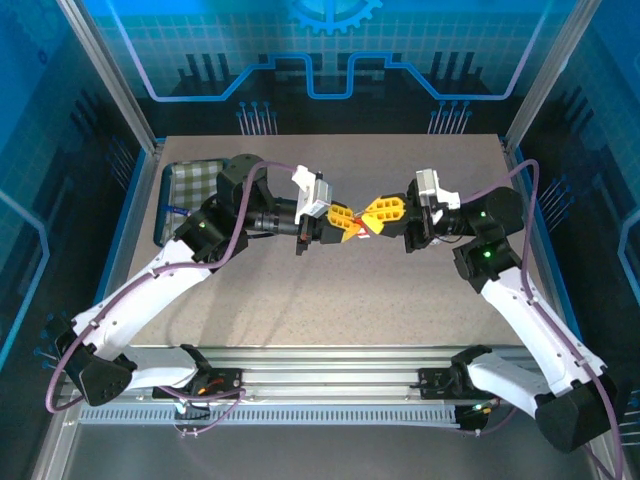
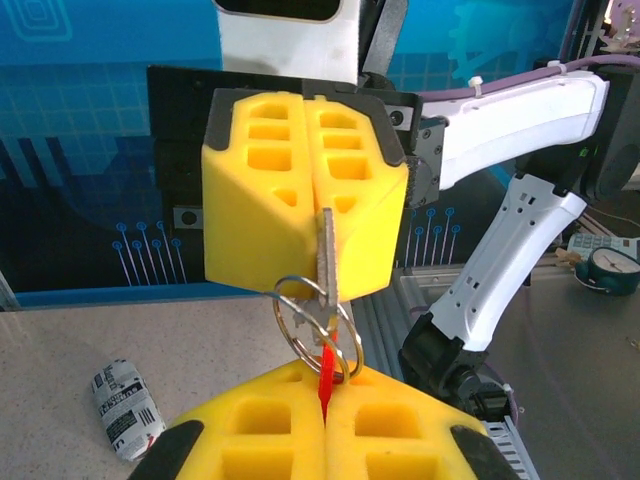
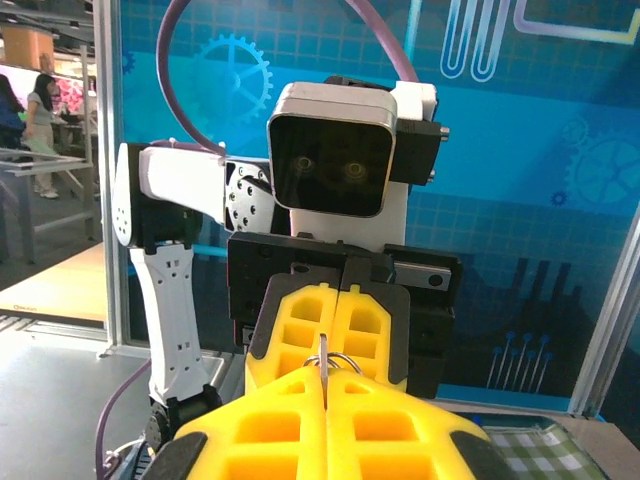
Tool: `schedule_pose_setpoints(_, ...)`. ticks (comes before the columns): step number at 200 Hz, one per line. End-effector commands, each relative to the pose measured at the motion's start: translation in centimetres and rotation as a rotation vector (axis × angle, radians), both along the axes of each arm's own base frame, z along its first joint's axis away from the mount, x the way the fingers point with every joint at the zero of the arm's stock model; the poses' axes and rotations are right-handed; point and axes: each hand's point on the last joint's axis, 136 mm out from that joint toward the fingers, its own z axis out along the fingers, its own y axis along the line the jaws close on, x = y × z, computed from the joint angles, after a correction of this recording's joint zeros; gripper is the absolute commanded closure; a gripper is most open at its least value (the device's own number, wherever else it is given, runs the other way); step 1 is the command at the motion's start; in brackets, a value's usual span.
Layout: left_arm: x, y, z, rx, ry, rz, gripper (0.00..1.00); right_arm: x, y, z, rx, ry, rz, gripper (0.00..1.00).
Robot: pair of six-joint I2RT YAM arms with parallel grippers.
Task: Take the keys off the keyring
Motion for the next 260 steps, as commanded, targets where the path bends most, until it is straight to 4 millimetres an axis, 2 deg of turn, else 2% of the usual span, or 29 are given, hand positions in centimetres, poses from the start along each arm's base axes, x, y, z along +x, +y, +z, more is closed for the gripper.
schedule_pose_setpoints(1, -0.5, -0.1, 1.5, -0.026, -0.038, -0.016, 1.0, 0.2, -0.4, 0.0, -0.02, -0.09, -0.086, 1.0)
schedule_pose_setpoints(54, -0.4, -0.3, 1.6, -0.024, 0.004, -0.021, 1.0, -0.2, 1.1, -3.1, -0.177, -0.298, -0.263, 1.0)
schedule_pose_setpoints(84, -0.5, -0.3, 1.8, -0.022, 0.015, -0.028, 1.0, 0.7, 1.3, -3.9, -0.218, -0.399, -0.378, 1.0)
schedule_pose_setpoints(120, -0.7, -0.3, 2.0, -0.023, 0.02, -0.031, 1.0, 1.2, 2.0, -6.6, -0.365, -0.55, -0.451, 1.0)
schedule_pose_setpoints(157, -0.6, -0.1, 1.8, -0.027, 0.016, -0.015, 1.0, 1.0, 2.1, -7.1, -0.363, -0.563, -0.443, 1.0)
schedule_pose_setpoints(185, -0.3, 0.1, 1.6, -0.025, 0.008, 0.017, 1.0, 0.8, 1.8, -5.7, -0.279, -0.465, -0.4, 1.0)
schedule_pose_setpoints(198, -0.3, 0.3, 1.3, -0.023, 0.006, 0.031, 0.89, 0.9, 1.5, -5.0, -0.232, -0.419, -0.377, 1.0)
schedule_pose_setpoints(209, -0.3, 0.5, 1.1, -0.028, 0.004, 0.041, 0.76, 0.9, 1.3, -4.5, -0.205, -0.391, -0.359, 1.0)
schedule_pose_setpoints(235, -0.3, 0.7, 0.6, -0.023, 0.011, 0.055, 0.63, 0.9, 0.8, -3.5, -0.145, -0.325, -0.322, 1.0)
schedule_pose_setpoints(260, -0.4, 0.9, 0.3, -0.017, 0.01, 0.063, 0.57, 1.0, 0.2, -2.7, -0.102, -0.287, -0.304, 1.0)
